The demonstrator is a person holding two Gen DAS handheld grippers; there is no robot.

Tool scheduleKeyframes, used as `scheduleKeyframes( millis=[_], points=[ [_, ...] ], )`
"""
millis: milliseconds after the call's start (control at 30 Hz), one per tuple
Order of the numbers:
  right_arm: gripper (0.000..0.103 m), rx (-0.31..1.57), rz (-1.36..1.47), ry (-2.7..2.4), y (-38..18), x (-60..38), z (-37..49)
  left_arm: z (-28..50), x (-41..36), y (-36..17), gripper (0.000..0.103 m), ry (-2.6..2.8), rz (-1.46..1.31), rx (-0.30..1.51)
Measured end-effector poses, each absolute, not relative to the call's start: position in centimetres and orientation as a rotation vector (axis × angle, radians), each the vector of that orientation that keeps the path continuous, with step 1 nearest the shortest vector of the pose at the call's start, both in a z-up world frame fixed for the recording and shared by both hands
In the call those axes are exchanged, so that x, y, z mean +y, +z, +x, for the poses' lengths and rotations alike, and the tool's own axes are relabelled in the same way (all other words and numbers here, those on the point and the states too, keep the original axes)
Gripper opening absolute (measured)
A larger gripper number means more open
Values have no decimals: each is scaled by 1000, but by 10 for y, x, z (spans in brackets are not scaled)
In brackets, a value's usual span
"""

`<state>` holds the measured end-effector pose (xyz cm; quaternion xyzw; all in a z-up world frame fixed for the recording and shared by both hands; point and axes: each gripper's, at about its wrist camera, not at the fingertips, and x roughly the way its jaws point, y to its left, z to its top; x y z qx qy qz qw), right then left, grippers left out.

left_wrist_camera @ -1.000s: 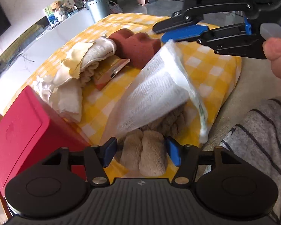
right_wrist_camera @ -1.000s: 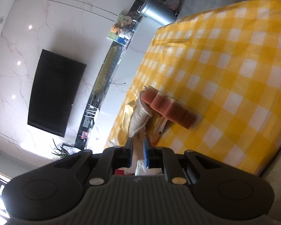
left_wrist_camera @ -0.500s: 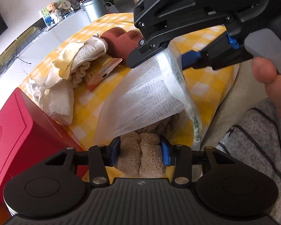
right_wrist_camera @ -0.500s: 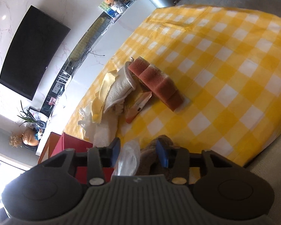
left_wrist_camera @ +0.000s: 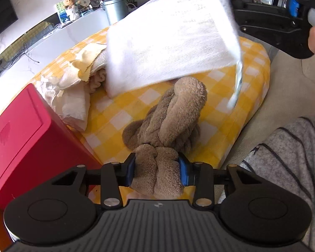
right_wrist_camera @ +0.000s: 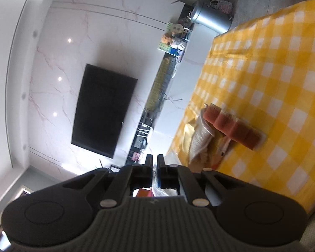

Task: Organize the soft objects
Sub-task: 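Lift the mesh bag with the right tool while the left tool holds the plush, then carry the mesh bag to the box with right tool while left tool lifts plush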

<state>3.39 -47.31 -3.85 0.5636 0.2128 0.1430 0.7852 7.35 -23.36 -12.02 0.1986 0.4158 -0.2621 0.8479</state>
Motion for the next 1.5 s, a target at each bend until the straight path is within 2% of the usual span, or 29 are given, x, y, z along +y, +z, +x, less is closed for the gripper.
scheduleKeyframes(
  millis=[200, 400, 533, 633, 767, 1033, 1133, 1233, 1267, 1300, 1367, 1467, 1500],
  points=[
    [1, 395, 1209, 268, -28, -478, 28, 62, -214, -93, 46, -534, 348, 855],
    [1, 419, 1175, 239, -27, -474, 29, 51, -188, -53, 46, -530, 250, 790],
    [1, 418, 1145, 235, -22, -470, 27, 43, -163, -19, 42, -499, 183, 718],
    [1, 420, 1113, 235, -15, -463, 28, 37, -137, 5, 33, -463, 124, 659],
    [1, 437, 1072, 244, -7, -449, 31, 39, -107, 19, 0, -428, 47, 647],
    [1, 485, 1019, 254, -5, -431, 38, 56, -103, -11, 0, -454, 60, 760],
    [1, 491, 1030, 251, -9, -433, 39, 43, -102, -15, 5, -474, 127, 774],
    [1, 501, 1032, 250, -10, -433, 40, 36, -112, -25, 30, -535, 264, 836],
    [1, 504, 1031, 253, -11, -433, 40, 35, -118, -31, 43, -557, 325, 861],
    [1, 507, 1030, 255, -11, -432, 40, 33, -126, -39, 50, -567, 408, 877],
    [1, 507, 1026, 262, -10, -431, 40, 28, -143, -54, 56, -569, 586, 870],
    [2, 513, 1029, 272, -10, -431, 40, 21, -164, -75, 59, -601, 815, 895],
    [2, 517, 1031, 271, -11, -431, 41, 18, -166, -81, 67, -632, 869, 907]
  ],
)
